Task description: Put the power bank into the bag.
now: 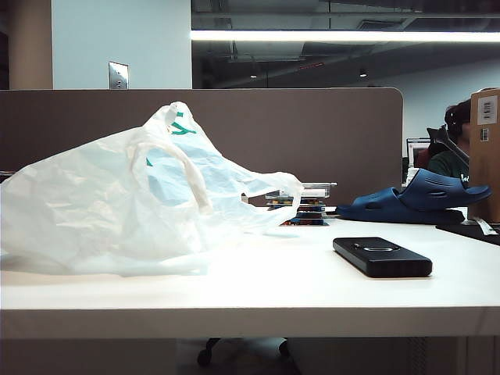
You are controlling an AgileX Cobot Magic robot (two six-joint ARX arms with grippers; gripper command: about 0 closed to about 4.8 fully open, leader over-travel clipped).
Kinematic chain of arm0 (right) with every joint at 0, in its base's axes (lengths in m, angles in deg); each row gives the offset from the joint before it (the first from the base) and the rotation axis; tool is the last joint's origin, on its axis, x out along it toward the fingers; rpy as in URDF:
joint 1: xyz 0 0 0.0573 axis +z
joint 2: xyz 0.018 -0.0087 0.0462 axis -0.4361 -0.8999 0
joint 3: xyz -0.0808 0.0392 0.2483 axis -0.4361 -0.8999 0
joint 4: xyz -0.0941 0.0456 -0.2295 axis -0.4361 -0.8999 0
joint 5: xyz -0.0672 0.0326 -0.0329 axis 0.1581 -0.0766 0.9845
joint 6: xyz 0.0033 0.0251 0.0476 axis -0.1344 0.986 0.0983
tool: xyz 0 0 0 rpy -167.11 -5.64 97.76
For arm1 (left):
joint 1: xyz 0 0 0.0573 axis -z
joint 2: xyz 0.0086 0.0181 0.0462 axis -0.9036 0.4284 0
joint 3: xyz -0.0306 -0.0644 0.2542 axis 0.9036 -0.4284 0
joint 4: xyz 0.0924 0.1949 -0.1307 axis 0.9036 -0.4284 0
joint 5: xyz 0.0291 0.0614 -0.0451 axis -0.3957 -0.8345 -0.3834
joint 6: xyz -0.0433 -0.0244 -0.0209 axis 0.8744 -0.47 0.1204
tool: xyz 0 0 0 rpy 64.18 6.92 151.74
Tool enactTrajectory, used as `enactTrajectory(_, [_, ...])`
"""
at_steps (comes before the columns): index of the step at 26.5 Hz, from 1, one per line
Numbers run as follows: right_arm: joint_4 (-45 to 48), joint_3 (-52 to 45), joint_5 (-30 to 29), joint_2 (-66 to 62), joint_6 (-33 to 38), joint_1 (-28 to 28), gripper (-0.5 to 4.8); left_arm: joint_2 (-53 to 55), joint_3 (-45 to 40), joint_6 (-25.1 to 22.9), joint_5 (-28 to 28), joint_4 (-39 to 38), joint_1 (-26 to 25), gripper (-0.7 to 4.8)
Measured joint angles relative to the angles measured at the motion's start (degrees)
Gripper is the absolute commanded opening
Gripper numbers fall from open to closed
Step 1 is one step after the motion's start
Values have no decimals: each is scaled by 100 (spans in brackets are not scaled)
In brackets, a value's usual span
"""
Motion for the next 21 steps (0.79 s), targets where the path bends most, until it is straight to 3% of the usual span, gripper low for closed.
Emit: enactTrajectory(21, [90, 0, 0, 0, 0, 0, -8, 0, 2, 0, 0, 20, 0, -6])
